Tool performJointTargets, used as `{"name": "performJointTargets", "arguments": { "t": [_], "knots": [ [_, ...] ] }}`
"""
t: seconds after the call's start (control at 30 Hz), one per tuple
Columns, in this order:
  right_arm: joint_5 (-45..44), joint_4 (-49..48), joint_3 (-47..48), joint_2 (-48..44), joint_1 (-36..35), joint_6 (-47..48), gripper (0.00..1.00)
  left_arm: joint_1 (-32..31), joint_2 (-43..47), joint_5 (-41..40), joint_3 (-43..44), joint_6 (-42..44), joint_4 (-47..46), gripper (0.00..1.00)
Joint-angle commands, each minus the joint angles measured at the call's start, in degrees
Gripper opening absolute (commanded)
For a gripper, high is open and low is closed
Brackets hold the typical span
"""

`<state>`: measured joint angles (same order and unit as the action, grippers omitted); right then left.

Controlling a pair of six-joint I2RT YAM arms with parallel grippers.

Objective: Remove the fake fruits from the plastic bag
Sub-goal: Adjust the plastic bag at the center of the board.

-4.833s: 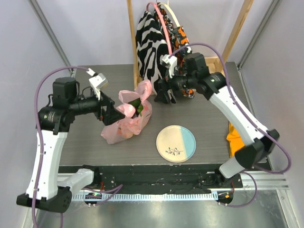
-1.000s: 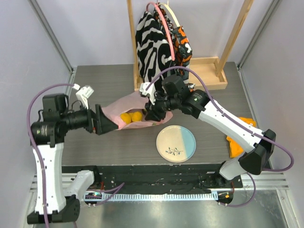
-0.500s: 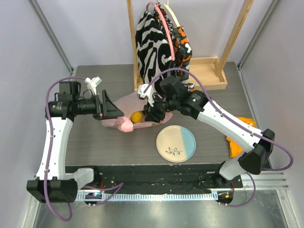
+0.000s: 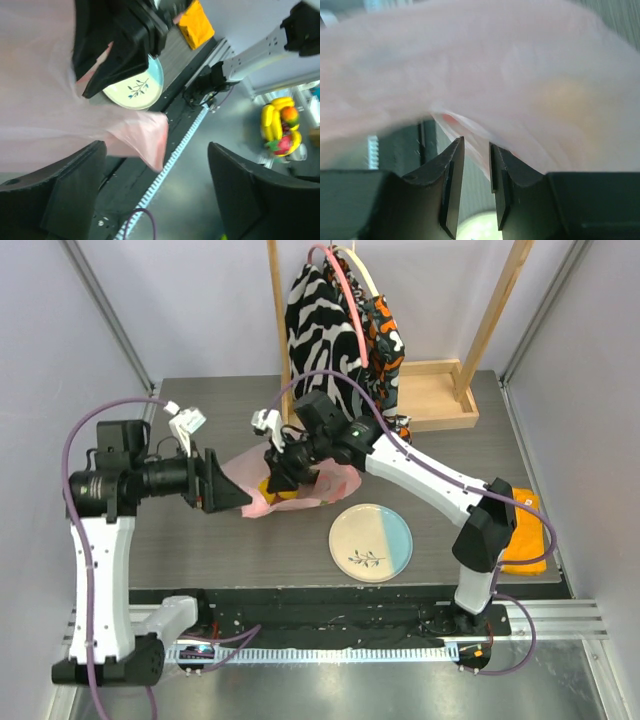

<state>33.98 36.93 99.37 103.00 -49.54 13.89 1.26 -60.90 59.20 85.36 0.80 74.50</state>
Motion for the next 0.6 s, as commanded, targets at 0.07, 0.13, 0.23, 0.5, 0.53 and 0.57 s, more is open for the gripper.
{"name": "performJointTargets", "arguments": {
  "t": [0.07,0.13,0.23,0.5,0.53,0.57],
  "knots": [
    [6.6,-5.7,6.2,0.4,-4.2,-8.7,0.34,0.2,9.4,-3.4,-4.6,1.9,11.6,1.00],
    [6.8,-5.4,5.7,0.9,-5.7,-9.1,0.34,0.2,11.2,-3.0,-7.9,-2.4,8.8,1.00],
    [7.8,-8.3,5.0,2.2,-6.0,-13.8,0.34,0.3,12.4,-4.3,-10.7,-4.7,7.3,1.00],
    [7.6,-12.3,5.7,4.7,-6.9,-22.9,0.33,0.8,10.2,-13.6,-14.3,-12.0,-8.0,0.84],
    [7.2,-12.4,5.5,4.7,-7.0,-23.1,0.33,0.8,10.2,-13.6,-14.8,-11.5,-9.2,0.73],
    [6.9,-12.4,4.4,4.3,-7.0,-22.8,0.34,0.8,10.3,-12.2,-14.9,-11.0,-10.7,0.46]
  ]
}}
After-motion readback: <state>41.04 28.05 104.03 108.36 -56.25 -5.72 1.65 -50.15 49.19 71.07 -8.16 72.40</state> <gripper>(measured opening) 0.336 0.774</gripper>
